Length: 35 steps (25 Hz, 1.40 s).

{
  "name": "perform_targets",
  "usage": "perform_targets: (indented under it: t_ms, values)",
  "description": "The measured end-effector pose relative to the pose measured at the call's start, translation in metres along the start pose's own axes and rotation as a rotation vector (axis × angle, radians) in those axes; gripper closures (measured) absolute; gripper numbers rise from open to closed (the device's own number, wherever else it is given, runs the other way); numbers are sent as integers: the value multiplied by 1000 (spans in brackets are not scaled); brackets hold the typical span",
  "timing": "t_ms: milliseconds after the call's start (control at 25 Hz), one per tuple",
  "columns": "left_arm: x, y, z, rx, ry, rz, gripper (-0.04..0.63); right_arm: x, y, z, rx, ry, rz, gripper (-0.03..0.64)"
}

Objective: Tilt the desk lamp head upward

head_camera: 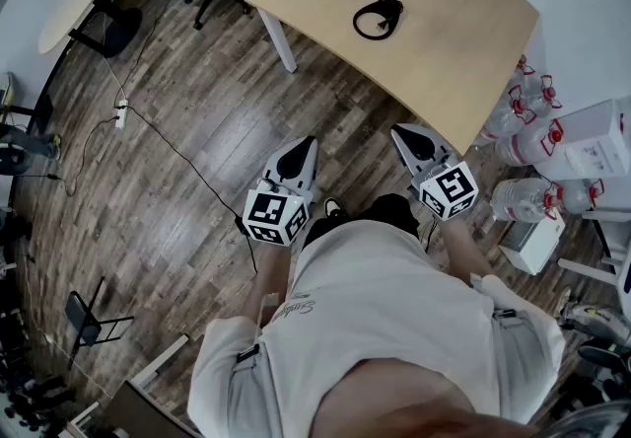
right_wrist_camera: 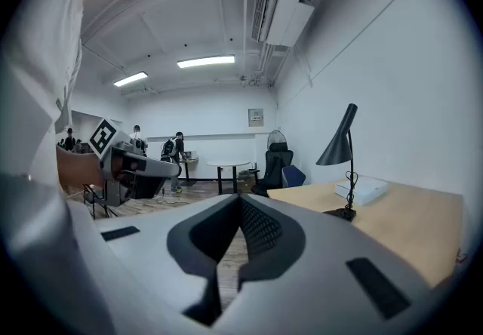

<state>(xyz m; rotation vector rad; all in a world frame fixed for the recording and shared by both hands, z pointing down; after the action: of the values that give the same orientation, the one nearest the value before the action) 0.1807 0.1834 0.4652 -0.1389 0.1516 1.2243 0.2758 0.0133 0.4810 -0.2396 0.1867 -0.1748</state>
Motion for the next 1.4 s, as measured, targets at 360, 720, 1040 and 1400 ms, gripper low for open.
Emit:
perform_targets:
  t_ms: [360, 720, 1040, 1400]
  values:
    - [11, 15, 17, 9, 9, 10, 578, -17, 12, -3, -14, -51, 35, 621]
    - [-1, 31, 26, 31, 33, 18, 578, -31, -3, 13, -24, 22, 63, 621]
    - [-30, 69, 35, 37, 98, 2, 578, -88, -30, 32, -105, 55, 24, 621]
    - [-93, 143, 9, 7, 129, 17, 578, -180, -72, 13, -171, -7, 17, 621]
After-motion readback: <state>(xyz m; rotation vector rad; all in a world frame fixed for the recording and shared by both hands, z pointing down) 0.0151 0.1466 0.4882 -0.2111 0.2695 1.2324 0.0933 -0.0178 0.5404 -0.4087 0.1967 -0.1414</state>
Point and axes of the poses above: the fingertips, and each gripper's own axes: x backward along the fingers, y to its left, z out of its underside, the point moved 3 cm from there along x, backward along the fingers, and after that the axes turned 14 degrees about -x, right-handed, at the moved point
